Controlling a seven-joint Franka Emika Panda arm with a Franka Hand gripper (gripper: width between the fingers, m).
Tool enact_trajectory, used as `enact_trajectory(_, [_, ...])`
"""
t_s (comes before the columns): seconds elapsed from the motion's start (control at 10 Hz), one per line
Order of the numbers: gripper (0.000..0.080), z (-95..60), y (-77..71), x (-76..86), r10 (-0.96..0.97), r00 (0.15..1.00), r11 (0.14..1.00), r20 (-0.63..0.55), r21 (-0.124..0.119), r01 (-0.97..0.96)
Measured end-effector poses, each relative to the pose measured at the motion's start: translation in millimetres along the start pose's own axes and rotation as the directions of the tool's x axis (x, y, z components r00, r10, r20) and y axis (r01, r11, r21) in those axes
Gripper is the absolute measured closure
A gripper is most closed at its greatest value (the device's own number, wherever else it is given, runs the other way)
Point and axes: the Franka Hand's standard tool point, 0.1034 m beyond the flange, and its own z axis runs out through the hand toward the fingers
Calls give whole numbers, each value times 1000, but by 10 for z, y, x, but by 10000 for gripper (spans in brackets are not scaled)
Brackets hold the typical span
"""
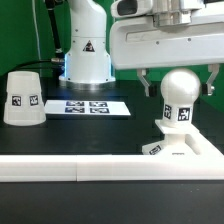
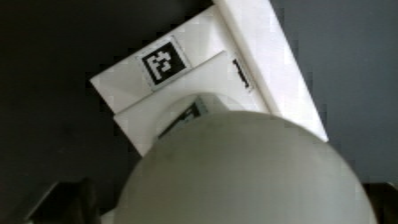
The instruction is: Assemble lamp
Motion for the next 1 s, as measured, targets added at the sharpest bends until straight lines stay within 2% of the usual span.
enact_trajectory(0.2, [101, 0, -12, -3, -163, 987, 987, -6, -5, 163])
enact_trajectory(0.3, [101, -4, -54, -23, -307, 952, 952, -19, -16, 306])
enact_trajectory(0.5, [101, -7, -52, -22, -591, 807, 807, -11, -40, 590])
enact_trajectory(0.6, [101, -8, -55, -28, -656, 754, 753, 7, -46, 656])
enact_trajectory(0.7, [101, -10, -57, -11, -757, 653, 651, 28, -57, 757])
enact_trajectory(0.9, [101, -2, -35, 0, -800, 599, 597, 31, -57, 800])
enact_trajectory(1.0, [101, -2, -17, 11, -851, 524, 522, 40, -61, 851])
